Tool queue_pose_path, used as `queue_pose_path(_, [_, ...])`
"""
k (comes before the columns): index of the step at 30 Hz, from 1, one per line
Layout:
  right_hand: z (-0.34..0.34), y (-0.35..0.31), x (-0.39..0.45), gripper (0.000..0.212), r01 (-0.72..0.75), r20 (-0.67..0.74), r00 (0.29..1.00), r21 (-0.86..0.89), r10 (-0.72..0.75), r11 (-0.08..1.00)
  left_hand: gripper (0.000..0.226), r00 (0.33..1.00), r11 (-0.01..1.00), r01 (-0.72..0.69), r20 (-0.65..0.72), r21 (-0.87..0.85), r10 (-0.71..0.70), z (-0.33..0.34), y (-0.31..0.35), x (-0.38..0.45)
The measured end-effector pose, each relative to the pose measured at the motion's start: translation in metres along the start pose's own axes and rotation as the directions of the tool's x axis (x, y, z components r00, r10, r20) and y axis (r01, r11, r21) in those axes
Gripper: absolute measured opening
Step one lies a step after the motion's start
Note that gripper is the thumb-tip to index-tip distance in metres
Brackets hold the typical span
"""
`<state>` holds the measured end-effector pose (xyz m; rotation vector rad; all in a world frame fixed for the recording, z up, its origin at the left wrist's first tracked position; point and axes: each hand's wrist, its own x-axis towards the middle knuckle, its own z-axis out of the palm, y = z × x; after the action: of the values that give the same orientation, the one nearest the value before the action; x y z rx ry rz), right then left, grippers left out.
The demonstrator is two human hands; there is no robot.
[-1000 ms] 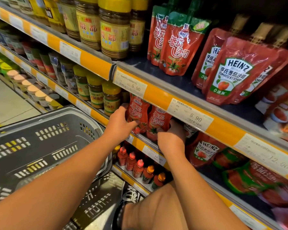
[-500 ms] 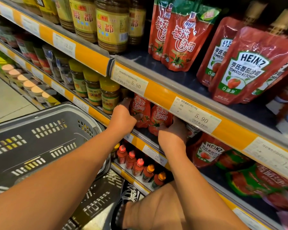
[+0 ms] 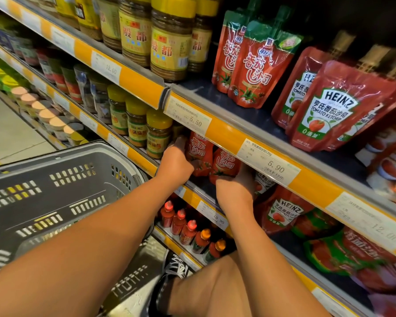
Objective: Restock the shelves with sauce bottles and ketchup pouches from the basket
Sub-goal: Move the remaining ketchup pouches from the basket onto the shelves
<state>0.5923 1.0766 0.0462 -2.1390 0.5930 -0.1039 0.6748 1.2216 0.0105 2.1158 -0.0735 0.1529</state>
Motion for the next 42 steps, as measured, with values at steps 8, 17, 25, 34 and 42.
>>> queue_pose_path(8, [-0.001, -0.009, -0.03, 0.03, 0.07, -0.157, 0.986, 0.141, -0.047, 0.988, 0.062, 1.0, 0.996, -0.018, 0.002, 0.09, 0.018, -0.034, -0.003, -0.035])
queue_pose_path(17, [0.04, -0.027, -0.068, 0.025, 0.359, 0.151, 0.923, -0.004, -0.354, 0.933, 0.057, 0.997, 0.97, 0.049, -0.073, 0.238, -0.033, -0.156, -0.067, -0.098])
queue_pose_path(25, [0.127, -0.058, -0.099, 0.024, 0.613, 0.498, 0.725, -0.154, -0.476, 0.775, 0.06, 0.907, 0.873, 0.367, -0.332, 0.32, -0.259, -0.277, -0.172, -0.168])
queue_pose_path(34, [0.238, -0.065, -0.147, 0.041, 0.771, 0.765, 0.481, -0.136, -0.429, 0.622, 0.097, 0.736, 0.693, 0.641, -0.52, 0.329, -0.434, -0.345, -0.267, -0.228])
queue_pose_path(42, [0.331, -0.056, -0.143, 0.043, 0.788, 0.837, 0.45, -0.207, -0.313, 0.581, 0.112, 0.666, 0.639, 0.721, -0.52, 0.267, -0.535, -0.333, -0.305, -0.227])
